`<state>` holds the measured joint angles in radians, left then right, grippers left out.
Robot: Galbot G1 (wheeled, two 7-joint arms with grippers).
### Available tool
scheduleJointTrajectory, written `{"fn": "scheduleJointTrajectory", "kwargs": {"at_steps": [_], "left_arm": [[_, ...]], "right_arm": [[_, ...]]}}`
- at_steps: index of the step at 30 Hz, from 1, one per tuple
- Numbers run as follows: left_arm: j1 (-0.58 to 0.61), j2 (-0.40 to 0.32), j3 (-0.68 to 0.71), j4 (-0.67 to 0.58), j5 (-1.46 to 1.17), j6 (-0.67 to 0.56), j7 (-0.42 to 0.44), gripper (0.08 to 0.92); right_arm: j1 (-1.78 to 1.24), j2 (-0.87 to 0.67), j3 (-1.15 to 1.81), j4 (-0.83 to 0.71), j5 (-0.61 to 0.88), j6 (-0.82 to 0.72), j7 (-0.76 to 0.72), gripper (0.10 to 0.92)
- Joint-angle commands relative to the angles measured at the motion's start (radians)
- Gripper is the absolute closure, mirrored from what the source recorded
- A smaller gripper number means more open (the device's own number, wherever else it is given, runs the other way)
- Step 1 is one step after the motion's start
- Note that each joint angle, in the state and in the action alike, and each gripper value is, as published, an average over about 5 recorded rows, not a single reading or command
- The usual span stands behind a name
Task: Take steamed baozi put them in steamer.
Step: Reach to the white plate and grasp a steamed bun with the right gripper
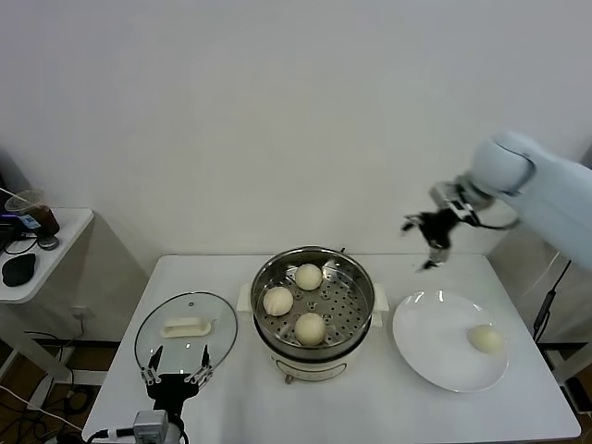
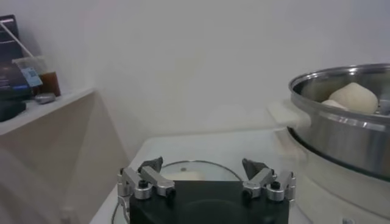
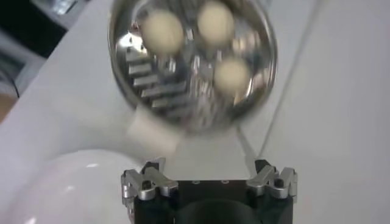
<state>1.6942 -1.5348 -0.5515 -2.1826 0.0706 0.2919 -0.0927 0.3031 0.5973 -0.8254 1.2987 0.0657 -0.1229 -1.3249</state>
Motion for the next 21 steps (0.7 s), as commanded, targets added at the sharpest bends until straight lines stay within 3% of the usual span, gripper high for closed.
{"fn": "scheduleJointTrajectory", "kwargs": {"at_steps": [1,10,21], "left_arm": [[0.009,-0.001,0.0,0.004,0.006,0.001,0.0,0.177],[0.024,-0.007,-0.001,0.007,0.02,0.0,-0.003,0.177],[0.018,-0.012,-0.002,0.036,0.026,-0.001,-0.004,0.177]], "right_arm": [[-0.446,-0.155,0.355,-0.067,-0.294,-0.038,-0.011,0.203],[-0.621,-0.083,0.497,-0.164,-0.419,0.034,0.018,0.203],[-0.613,0.025,0.498,-0.264,-0.482,0.075,0.031,0.203]]}}
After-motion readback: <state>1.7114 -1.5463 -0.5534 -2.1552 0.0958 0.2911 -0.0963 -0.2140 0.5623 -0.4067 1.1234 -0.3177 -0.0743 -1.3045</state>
